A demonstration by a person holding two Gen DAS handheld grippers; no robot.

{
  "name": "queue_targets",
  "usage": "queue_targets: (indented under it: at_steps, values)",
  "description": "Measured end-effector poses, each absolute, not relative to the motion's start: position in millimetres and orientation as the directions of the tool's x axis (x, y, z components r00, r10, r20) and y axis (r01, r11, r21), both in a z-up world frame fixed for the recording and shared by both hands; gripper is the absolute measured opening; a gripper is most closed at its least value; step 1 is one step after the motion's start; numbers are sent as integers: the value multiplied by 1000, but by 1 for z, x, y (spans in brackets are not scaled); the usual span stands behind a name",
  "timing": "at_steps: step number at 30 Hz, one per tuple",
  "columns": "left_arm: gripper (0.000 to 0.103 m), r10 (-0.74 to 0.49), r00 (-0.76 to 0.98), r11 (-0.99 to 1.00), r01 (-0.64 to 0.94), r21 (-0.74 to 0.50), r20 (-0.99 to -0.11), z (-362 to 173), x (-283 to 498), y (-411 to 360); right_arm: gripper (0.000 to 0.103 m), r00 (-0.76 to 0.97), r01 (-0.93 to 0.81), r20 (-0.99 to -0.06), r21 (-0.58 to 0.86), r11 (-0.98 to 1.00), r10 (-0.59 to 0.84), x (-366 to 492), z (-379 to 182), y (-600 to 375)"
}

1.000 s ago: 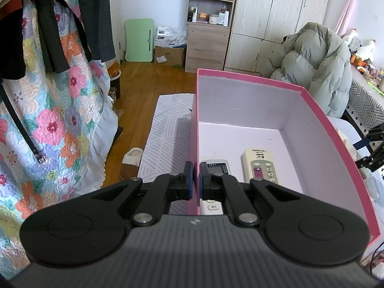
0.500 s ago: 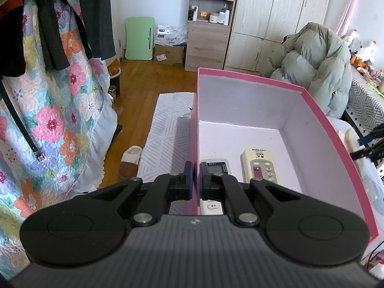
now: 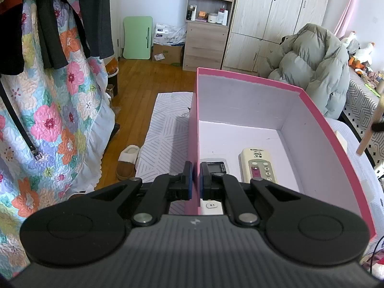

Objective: Organize rigid objects
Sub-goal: 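Carry the beige TCL remote over the pink box and lower it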

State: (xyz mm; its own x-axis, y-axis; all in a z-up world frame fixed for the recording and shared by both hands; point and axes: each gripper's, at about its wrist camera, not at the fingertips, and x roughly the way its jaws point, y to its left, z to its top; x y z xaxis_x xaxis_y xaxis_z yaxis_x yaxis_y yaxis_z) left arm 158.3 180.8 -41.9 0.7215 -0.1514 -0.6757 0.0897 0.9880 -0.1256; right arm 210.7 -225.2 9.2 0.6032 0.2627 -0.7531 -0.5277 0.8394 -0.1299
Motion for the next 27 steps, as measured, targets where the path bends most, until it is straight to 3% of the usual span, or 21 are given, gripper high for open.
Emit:
queue_targets:
  at_steps: [6,10,14,19,27]
  values:
    - [5,-152,722,988,91,-126,-675,-43,159,181,61,546,-647,-692,10,762,472,198,53,-176]
    - [5,-163,722,986,98,-134,-673,-44,158,182,61,392,-709,-716,165,685,578,210,42,-128]
    - [5,-165,723,986,99,-136,-671,-45,157,182,61,306,-693,-748,249,677,588,231,9,-79]
    - [6,-199,720,979,116,-168,-665,-46,158,188,61,290,-684,-779,237,690,556,257,-24,-45]
    - [7,-209,717,976,118,-181,-664,-48,158,190,61,410,-593,-678,310,743,610,271,-31,-36]
